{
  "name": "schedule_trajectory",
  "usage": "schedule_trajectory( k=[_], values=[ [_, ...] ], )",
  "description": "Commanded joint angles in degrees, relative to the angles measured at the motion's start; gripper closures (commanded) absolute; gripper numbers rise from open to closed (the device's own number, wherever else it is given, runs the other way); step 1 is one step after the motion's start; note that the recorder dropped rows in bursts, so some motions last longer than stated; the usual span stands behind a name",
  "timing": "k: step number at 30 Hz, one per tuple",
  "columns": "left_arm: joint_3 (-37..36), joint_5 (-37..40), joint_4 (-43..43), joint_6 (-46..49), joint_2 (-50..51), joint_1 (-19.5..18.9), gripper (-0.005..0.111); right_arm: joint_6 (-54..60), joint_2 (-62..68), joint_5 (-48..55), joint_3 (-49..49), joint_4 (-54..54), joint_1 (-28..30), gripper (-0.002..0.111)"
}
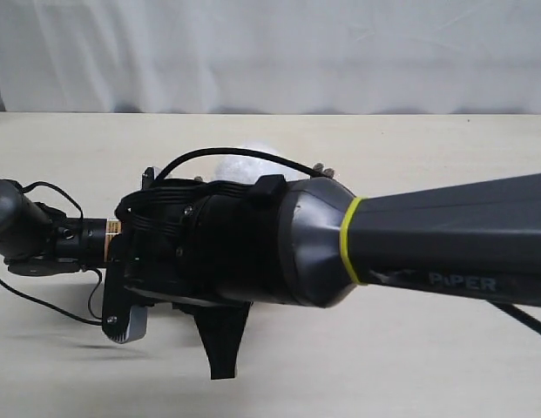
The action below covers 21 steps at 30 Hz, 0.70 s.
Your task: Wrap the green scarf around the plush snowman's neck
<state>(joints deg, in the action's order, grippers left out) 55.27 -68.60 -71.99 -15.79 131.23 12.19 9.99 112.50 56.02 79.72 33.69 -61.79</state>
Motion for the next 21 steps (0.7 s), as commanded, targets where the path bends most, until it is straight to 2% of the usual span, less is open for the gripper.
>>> schedule_trajectory(
  k=[1,15,21],
  values=[
    [0.2,-1.4,0.9,-0.4,-0.2,0.2,0.107,0.5,-2.1,1.2,0.0,0.6,-0.3,0.104],
    [0.2,-1.4,0.8,-0.4,-0.2,0.2,0.107,2.2,-8.2,0.3,0.0,0.2,-0.1,0.104],
    [0.2,-1.4,0.8,-0.4,-0.2,0.2,0.107,0.6,-8.2,-6.3,0.0,0.4,-0.1,0.104]
  ],
)
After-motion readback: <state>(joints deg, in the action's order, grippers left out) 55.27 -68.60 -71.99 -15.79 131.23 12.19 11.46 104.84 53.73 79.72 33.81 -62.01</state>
